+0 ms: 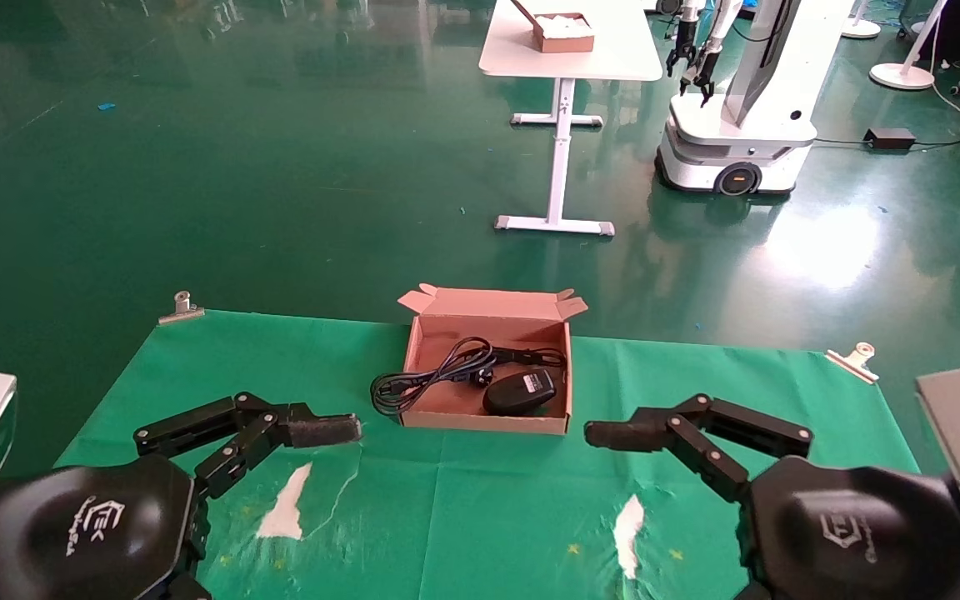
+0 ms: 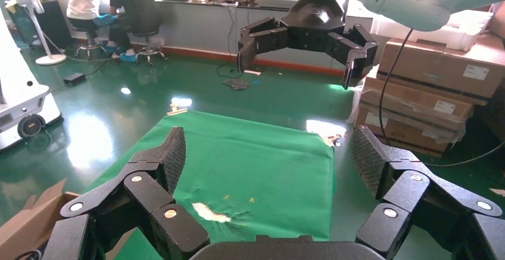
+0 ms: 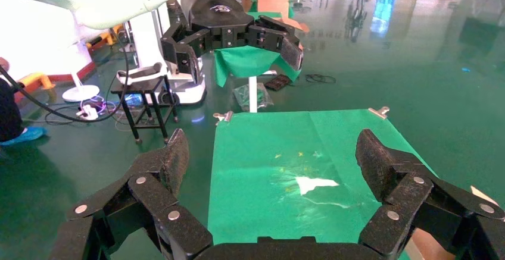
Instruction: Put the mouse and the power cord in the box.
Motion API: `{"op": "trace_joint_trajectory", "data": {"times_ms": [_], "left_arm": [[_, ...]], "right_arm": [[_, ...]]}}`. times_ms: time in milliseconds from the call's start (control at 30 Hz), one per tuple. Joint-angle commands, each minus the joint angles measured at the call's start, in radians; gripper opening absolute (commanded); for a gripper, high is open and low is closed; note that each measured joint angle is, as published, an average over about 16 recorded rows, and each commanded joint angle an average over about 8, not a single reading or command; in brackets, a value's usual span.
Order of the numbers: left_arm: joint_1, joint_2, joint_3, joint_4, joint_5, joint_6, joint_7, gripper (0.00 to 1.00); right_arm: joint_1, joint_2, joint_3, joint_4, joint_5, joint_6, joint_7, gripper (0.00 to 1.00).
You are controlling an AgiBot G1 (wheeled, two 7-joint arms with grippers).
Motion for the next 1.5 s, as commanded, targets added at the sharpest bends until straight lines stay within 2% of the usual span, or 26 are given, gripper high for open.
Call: {"op": "trace_joint_trajectory", "data": {"times_ms": [33, 1500], "left_arm": [[-0.001, 0.001, 0.001, 0.001, 0.002, -0.001, 0.000, 1.00], [-0.006, 0.006, 0.005, 0.008, 0.010, -0.005, 0.001, 1.00]], "right_arm": [[0.002, -0.001, -0.001, -0.002, -0.001, 0.001, -0.001, 1.00], [0.008, -0.005, -0.003, -0.013, -0.007, 0.003, -0.007, 1.00]]}}
